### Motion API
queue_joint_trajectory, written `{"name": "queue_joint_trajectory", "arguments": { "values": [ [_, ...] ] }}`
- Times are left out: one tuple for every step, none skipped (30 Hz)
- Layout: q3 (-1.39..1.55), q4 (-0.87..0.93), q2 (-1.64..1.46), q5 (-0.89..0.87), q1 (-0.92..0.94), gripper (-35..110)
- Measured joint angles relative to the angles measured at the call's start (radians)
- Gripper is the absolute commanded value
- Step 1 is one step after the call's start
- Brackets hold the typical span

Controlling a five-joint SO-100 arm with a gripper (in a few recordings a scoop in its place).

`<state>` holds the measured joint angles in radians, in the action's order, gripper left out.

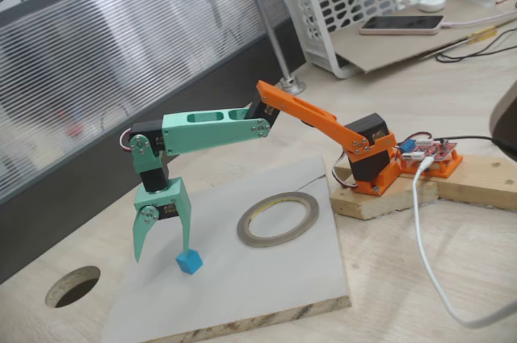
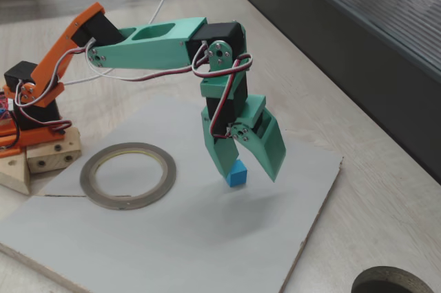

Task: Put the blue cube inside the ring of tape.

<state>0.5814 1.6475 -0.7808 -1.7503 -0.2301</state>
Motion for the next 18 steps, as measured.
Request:
{"name": "queue_joint_trajectory", "arguments": {
  "values": [
    [0.000, 0.000, 0.020, 0.000, 0.000, 56],
    [-0.005, 0.000, 0.044, 0.000, 0.000, 56],
    [-0.011, 0.000, 0.067, -0.002, -0.002, 56],
    [-0.014, 0.000, 0.091, -0.003, -0.005, 56],
    [-0.014, 0.000, 0.110, -0.002, -0.006, 56],
    [-0.015, 0.000, 0.126, 0.000, -0.008, 56],
    [-0.017, 0.000, 0.133, 0.000, -0.009, 56],
    [-0.017, 0.000, 0.137, 0.000, -0.009, 56],
    [-0.017, 0.000, 0.140, 0.000, -0.008, 56],
    [-0.017, 0.000, 0.140, 0.000, -0.006, 56],
    [-0.017, 0.000, 0.140, 0.000, -0.006, 56],
    [-0.017, 0.000, 0.140, 0.000, -0.006, 56],
    [-0.017, 0.000, 0.140, 0.000, -0.006, 56],
    [-0.017, 0.000, 0.140, 0.000, -0.006, 56],
    [-0.017, 0.000, 0.140, 0.000, -0.006, 56],
    [-0.017, 0.000, 0.140, 0.000, -0.006, 56],
    [-0.017, 0.000, 0.140, -0.002, -0.006, 56],
    [-0.018, 0.000, 0.140, -0.002, -0.008, 56]
  ]
}}
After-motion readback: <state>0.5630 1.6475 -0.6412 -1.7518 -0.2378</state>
